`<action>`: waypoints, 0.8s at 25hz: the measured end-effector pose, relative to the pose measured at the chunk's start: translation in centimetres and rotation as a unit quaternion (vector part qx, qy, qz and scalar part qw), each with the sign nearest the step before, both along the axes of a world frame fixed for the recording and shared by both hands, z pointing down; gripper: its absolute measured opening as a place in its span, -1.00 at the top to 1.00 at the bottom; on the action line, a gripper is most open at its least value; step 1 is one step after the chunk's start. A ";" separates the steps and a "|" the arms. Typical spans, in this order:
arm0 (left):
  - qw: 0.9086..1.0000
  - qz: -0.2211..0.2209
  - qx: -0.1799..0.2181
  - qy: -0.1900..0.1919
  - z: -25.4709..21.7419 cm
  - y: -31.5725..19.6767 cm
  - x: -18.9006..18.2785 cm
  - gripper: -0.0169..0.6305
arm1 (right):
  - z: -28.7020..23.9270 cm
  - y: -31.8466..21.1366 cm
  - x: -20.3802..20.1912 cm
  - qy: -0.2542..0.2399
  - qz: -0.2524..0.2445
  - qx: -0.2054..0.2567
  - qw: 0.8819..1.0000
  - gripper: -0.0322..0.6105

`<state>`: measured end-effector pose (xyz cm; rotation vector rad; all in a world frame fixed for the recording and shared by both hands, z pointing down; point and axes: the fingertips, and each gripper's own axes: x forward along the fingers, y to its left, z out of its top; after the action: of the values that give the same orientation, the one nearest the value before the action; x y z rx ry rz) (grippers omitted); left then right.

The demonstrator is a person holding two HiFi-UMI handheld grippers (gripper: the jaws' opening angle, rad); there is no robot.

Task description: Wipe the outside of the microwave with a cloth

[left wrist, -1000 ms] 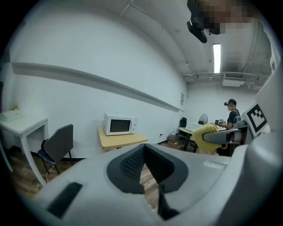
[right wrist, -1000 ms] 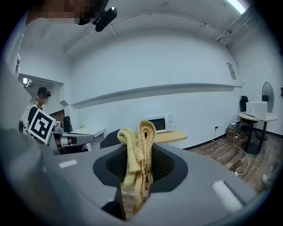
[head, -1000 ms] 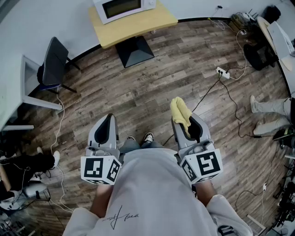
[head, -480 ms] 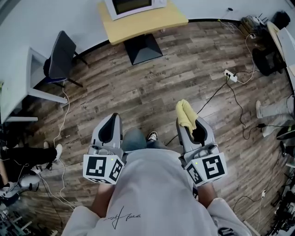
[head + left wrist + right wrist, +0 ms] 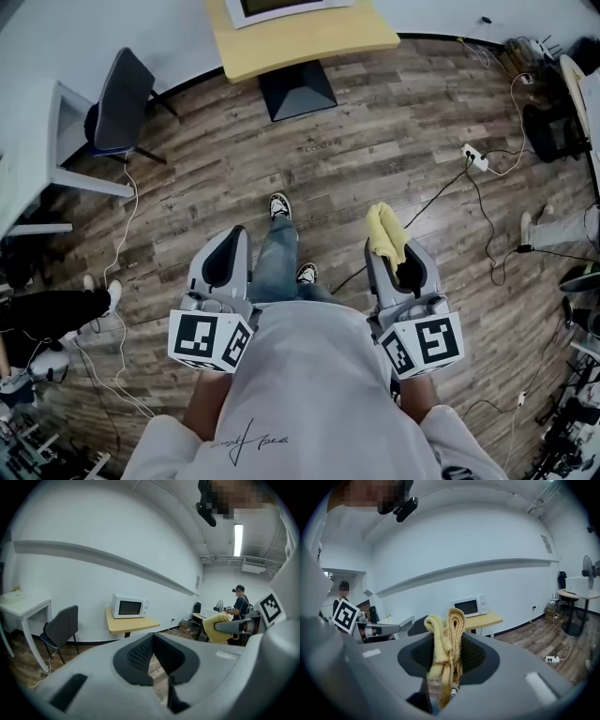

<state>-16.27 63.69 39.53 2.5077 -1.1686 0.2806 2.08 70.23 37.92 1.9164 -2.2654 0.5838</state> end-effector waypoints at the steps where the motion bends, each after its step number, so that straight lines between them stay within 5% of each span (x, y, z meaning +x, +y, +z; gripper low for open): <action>1: 1.000 0.003 -0.001 0.001 0.1 -0.8 0.3 0.98 | 0.1 -0.7 0.2 0.000 0.000 -0.003 1.000 0.49; 10: 0.999 0.034 0.032 -0.011 -1.6 -9.6 3.3 0.98 | 0.1 -8.6 1.7 0.017 0.010 -0.018 1.000 0.49; 20: 0.999 0.036 0.023 0.003 -2.3 -20.5 3.5 0.98 | -1.2 -19.6 2.1 0.028 0.019 -0.032 0.999 0.53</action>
<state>-12.78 43.18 37.24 2.5921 -1.0946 0.2678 4.22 50.60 36.74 1.9255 -2.1547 0.5912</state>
